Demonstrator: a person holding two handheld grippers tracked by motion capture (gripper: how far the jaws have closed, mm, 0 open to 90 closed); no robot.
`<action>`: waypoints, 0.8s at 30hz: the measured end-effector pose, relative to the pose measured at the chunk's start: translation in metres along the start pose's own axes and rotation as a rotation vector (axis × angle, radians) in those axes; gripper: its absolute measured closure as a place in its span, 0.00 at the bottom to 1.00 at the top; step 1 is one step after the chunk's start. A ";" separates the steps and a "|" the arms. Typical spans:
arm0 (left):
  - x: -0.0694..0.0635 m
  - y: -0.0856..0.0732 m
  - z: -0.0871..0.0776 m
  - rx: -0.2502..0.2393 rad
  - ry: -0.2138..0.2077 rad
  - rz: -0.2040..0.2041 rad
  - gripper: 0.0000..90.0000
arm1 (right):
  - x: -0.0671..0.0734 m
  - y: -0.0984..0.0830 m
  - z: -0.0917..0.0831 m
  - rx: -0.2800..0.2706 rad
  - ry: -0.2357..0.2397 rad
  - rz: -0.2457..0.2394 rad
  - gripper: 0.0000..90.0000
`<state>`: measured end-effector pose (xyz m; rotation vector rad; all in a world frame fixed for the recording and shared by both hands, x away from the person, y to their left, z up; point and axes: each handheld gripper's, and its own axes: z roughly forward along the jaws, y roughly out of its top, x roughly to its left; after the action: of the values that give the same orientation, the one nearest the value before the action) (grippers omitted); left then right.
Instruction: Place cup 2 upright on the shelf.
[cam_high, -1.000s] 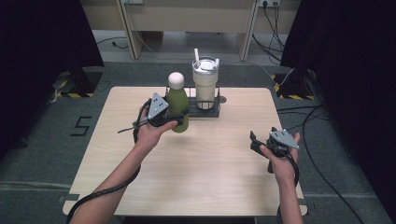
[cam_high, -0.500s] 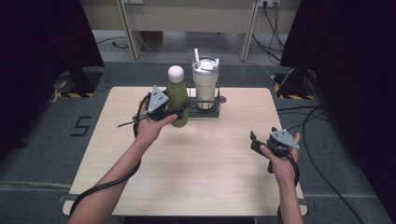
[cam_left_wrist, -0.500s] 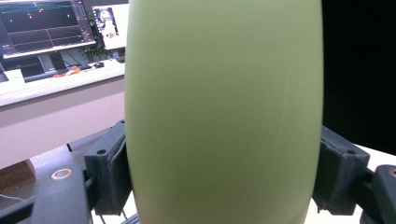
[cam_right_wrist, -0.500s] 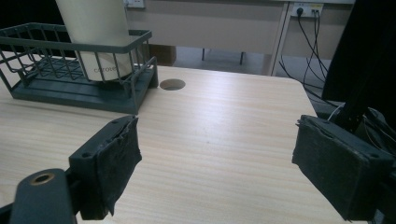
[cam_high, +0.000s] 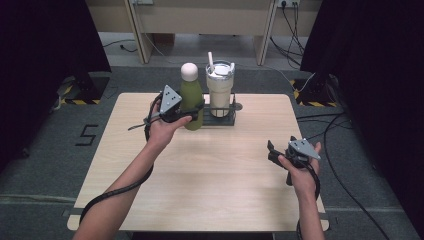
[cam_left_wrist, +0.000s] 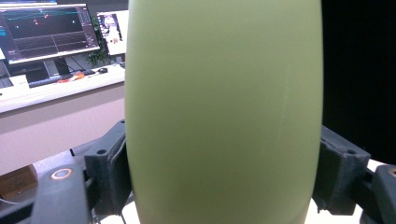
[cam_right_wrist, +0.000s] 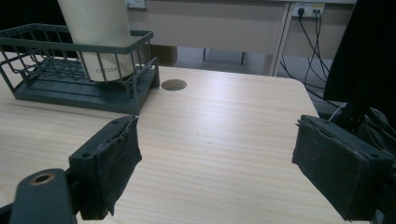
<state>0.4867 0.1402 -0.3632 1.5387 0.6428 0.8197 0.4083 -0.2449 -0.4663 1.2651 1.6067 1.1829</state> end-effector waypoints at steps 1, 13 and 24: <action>0.000 0.000 0.001 -0.001 0.002 -0.001 0.23 | 0.000 0.000 0.000 0.000 0.000 0.001 0.16; 0.010 0.009 0.012 -0.011 0.028 -0.012 0.23 | 0.000 -0.001 0.001 0.004 0.003 0.005 0.16; 0.017 0.011 0.018 -0.015 0.060 -0.017 0.23 | 0.000 -0.002 0.001 0.009 0.004 0.006 0.16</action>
<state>0.5108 0.1409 -0.3507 1.4981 0.6910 0.8583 0.4092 -0.2452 -0.4684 1.2747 1.6139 1.1831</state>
